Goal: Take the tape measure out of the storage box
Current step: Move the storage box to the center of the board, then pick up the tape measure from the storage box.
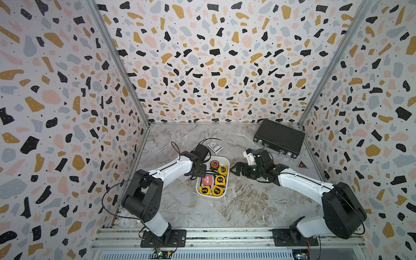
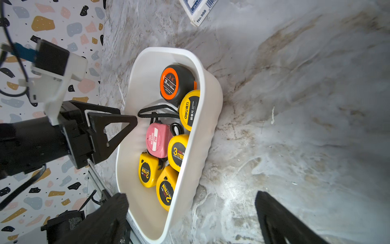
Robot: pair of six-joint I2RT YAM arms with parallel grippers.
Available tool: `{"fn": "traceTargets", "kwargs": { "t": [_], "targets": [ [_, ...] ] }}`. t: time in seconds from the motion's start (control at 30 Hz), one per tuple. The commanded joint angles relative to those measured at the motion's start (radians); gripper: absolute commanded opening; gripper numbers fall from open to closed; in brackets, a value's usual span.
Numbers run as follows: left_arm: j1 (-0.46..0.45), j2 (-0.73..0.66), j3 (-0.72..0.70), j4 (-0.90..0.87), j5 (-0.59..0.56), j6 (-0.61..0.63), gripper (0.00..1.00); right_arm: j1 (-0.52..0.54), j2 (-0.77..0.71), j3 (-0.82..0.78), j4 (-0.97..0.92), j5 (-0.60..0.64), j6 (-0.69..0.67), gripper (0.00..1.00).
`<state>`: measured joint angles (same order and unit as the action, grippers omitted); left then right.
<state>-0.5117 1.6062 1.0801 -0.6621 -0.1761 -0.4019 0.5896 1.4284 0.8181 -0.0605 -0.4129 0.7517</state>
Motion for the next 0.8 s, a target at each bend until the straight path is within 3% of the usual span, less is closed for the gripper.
{"fn": "traceTargets", "kwargs": {
  "t": [0.0, 0.33, 0.77],
  "targets": [
    [-0.027, -0.093, 0.032, -0.052, 0.028, -0.016, 0.74, 0.005, -0.022, -0.001, -0.025, 0.018, -0.007, 0.99],
    [-0.148, -0.101, 0.01, -0.058, 0.096, -0.204, 0.81, 0.005, -0.081, -0.054, -0.054, 0.049, -0.019, 0.99],
    [-0.184, 0.011, -0.003, -0.006, 0.006, -0.36, 0.74, -0.006, -0.122, -0.097, -0.084, 0.059, -0.046, 0.99]
  ]
}}
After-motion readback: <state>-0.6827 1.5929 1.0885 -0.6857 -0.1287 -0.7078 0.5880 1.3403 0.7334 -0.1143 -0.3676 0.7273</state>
